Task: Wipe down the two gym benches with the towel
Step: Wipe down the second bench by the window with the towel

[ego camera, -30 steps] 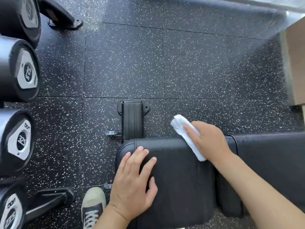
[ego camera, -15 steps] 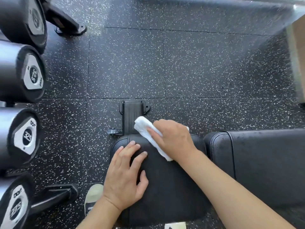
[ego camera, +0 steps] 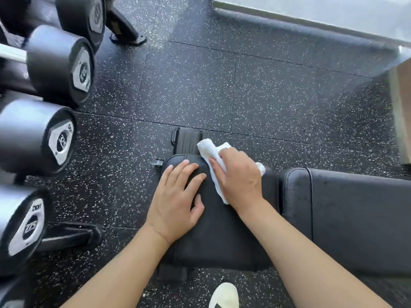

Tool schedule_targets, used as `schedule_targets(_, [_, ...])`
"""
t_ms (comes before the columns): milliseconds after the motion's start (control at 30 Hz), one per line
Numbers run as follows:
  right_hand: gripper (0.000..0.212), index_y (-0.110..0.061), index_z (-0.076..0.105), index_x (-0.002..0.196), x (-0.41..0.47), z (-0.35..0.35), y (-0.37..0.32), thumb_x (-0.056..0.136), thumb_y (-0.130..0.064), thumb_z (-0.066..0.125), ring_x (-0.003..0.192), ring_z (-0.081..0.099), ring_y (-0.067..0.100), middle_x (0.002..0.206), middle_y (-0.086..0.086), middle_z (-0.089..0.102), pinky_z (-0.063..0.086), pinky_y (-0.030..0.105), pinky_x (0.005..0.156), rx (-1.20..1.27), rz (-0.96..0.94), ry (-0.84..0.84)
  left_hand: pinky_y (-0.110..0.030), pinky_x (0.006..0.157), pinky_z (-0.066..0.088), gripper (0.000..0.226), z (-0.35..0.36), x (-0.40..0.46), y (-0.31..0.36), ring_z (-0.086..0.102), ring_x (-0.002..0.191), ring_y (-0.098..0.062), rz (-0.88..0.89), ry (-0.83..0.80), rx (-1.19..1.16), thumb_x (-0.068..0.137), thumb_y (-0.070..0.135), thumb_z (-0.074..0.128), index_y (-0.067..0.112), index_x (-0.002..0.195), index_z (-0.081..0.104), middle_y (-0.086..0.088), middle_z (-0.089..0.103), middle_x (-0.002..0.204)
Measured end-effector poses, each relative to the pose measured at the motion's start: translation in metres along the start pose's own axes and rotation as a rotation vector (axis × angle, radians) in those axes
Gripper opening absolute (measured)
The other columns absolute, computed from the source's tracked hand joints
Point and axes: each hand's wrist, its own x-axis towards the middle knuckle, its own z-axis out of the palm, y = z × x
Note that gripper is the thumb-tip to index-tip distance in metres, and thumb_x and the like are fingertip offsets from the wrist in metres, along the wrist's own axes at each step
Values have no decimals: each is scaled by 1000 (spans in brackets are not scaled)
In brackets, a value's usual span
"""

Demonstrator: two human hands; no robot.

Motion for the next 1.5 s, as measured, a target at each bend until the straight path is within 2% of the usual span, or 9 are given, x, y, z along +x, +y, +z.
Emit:
schedule_targets(200, [22,-17,60,85,-75,-10,-34,99,-33,61,71,51,20,81,-2,53,37,33,61,82,-119,-83,-56,127,22,59,7,-102,27,30,158,-23,-117,-30,-78,93,23,49,20,152,55,1,40,166])
schedule_targets(300, [16,-21,57,89,-105,-1,-54,94,-34,64,74,45,13,86,-7,51,23,24,64,96,-197,-142,-53,125,24,59,5,-143,26,30,158,-20,-143,-30,-133,91,24,52,17,150,58,0,38,168])
schedule_targets(467, [25,-14,62,90,-54,18,-65,94,-38,65,70,57,25,81,2,59,42,39,59,6,-214,-85,-52,124,28,61,1,-163,30,24,160,-19,-182,-37,-232,91,24,54,23,153,53,4,32,171])
schedule_targets(700, [38,-20,60,92,18,31,-92,87,-57,68,79,58,22,87,-4,56,42,36,61,-10,-243,-136,-57,120,39,65,2,-164,29,14,163,-16,-210,-106,-266,92,24,50,26,157,45,6,24,174])
schedule_targets(800, [35,-17,60,87,-14,16,-85,88,-49,73,75,53,22,84,-1,52,40,37,63,44,-408,-210,-57,121,38,60,0,-169,27,12,163,-16,-193,-97,-297,90,23,50,27,150,52,6,27,172])
schedule_targets(933, [37,-16,59,85,-74,5,-80,101,-49,57,73,43,21,84,-1,45,38,41,63,77,-604,-403,-56,120,39,64,-1,-182,26,15,162,-15,-163,-102,-313,83,24,56,30,147,54,7,38,163])
schedule_targets(1033, [36,-14,60,84,-63,9,-79,101,-45,58,70,45,24,83,3,47,39,41,60,22,-713,-402,-56,117,42,65,-3,-187,25,18,162,-17,-155,-103,-329,81,24,56,29,147,55,5,38,164])
schedule_targets(1300, [32,-20,63,91,34,40,-113,91,-52,66,78,56,23,88,1,53,38,33,64,-76,-376,-195,-44,121,38,63,-3,-185,30,18,162,-17,-202,-44,-409,81,20,57,27,144,57,5,39,164])
schedule_targets(1500, [24,-19,60,86,-45,20,-99,85,-40,73,75,51,22,86,-2,48,34,35,64,31,-488,-294,-39,122,35,69,-8,-186,27,16,162,-14,-199,-55,-431,78,21,59,30,146,56,9,38,164])
